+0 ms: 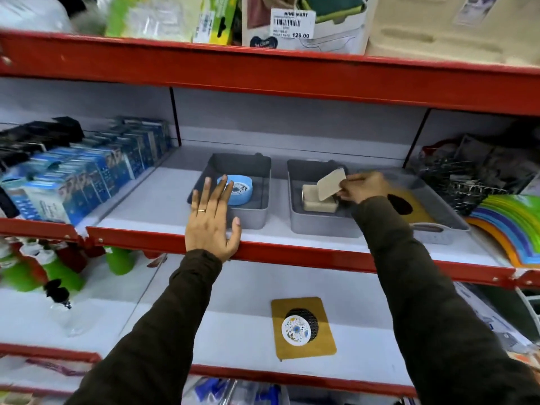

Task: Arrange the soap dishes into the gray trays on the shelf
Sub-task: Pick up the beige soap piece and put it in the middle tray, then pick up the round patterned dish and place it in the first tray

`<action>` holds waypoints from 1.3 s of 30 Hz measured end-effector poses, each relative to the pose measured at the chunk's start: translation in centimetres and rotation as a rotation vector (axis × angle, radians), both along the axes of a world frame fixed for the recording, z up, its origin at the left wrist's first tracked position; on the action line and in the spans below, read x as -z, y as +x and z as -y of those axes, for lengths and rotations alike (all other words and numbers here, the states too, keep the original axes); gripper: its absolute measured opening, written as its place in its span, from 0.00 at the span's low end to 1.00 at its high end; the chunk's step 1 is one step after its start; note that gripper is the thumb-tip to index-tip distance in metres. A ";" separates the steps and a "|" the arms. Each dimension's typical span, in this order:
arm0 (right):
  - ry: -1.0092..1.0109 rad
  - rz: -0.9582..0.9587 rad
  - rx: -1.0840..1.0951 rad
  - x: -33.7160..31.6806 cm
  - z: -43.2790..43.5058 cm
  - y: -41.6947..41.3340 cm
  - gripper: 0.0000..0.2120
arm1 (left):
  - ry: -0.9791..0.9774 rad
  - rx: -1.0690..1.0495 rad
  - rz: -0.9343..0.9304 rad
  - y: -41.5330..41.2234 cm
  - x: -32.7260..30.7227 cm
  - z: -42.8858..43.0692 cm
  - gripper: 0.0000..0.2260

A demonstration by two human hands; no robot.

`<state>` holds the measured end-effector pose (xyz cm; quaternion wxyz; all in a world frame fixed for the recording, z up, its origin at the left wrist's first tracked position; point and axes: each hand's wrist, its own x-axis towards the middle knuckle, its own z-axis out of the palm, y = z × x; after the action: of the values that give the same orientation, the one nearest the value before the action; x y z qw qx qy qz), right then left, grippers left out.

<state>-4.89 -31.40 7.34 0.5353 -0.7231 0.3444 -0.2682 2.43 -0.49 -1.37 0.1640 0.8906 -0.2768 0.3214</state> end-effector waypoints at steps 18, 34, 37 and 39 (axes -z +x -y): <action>-0.499 0.076 -0.040 1.8 -5.2 -5.0 0.08 | 0.002 -0.003 0.016 0.3 0.5 0.1 0.33; -0.353 -0.863 -0.357 27.8 -11.2 -10.0 0.21 | 0.003 -0.030 0.086 0.9 0.8 0.3 0.32; -0.361 -0.923 -0.347 29.4 -10.7 -9.2 0.31 | 0.008 -0.027 0.089 0.9 0.8 0.3 0.32; -0.371 -0.948 -0.353 30.1 -10.6 -9.0 0.34 | 0.012 -0.036 0.096 0.9 0.8 0.4 0.32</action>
<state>-13.91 -20.82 -22.78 0.2216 -0.8942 0.3683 0.1252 3.34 -0.88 -2.18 0.1393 0.8800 -0.2704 0.3647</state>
